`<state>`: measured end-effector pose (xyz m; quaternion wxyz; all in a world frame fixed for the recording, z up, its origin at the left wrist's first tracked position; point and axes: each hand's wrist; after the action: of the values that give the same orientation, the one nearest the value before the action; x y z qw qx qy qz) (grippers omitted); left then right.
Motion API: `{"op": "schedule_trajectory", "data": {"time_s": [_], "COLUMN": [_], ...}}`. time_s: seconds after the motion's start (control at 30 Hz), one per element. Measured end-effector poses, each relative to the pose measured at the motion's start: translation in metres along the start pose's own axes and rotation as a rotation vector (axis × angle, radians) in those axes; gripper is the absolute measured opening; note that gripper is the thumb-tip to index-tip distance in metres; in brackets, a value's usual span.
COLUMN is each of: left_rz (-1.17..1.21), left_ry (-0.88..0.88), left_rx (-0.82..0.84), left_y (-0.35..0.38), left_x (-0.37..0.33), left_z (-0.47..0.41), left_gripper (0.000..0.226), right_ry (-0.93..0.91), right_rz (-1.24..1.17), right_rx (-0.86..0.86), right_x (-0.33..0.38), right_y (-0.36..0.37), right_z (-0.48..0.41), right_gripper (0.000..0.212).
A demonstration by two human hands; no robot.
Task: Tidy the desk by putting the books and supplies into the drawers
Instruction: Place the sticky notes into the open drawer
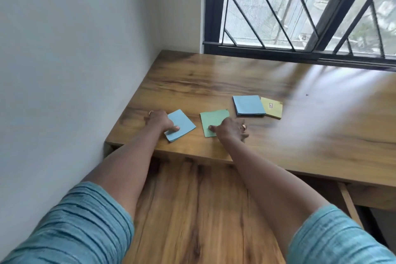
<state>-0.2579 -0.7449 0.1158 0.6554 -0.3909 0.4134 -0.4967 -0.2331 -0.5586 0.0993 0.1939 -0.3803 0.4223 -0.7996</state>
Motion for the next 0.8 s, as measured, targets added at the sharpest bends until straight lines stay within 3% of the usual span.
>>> {"op": "schedule_trajectory", "data": {"time_s": [0.1, 0.2, 0.37, 0.53, 0.7, 0.8], "left_rz": [0.071, 0.172, 0.511, 0.768, 0.808, 0.885], "left_ry": [-0.066, -0.115, -0.158, -0.139, -0.010, -0.022], "left_rx": [0.034, -0.012, -0.247, -0.345, -0.308, -0.205], "left_y": [0.002, 0.011, 0.029, 0.055, 0.125, 0.175], "left_x": [-0.003, -0.008, -0.017, -0.039, -0.082, -0.108], "left_z": [0.004, 0.022, 0.065, 0.128, 0.211, 0.252], "left_gripper": [0.084, 0.076, 0.043, 0.036, 0.031, 0.032], "right_ry": [0.124, 0.156, 0.057, 0.007, 0.055, 0.118], "right_rz": [-0.052, -0.081, -0.375, -0.552, -0.531, -0.436], "right_rx": [0.105, 0.140, 0.054, 0.024, -0.045, -0.025], "right_x": [-0.006, -0.024, -0.072, -0.147, -0.241, -0.297], "right_y": [-0.008, -0.015, -0.034, -0.069, -0.091, -0.080], "right_z": [0.004, 0.015, 0.039, 0.064, 0.098, 0.109], "right_gripper": [0.084, 0.078, 0.038, 0.035, 0.042, 0.043]}}
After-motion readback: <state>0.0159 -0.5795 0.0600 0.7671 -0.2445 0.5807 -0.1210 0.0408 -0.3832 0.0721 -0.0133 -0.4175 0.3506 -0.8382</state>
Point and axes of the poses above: each hand's wrist, its own z-axis away from the middle knuckle, its own y-axis out of the palm, x = y × z, and after that the axes turned 10 degrees about y, right-handed
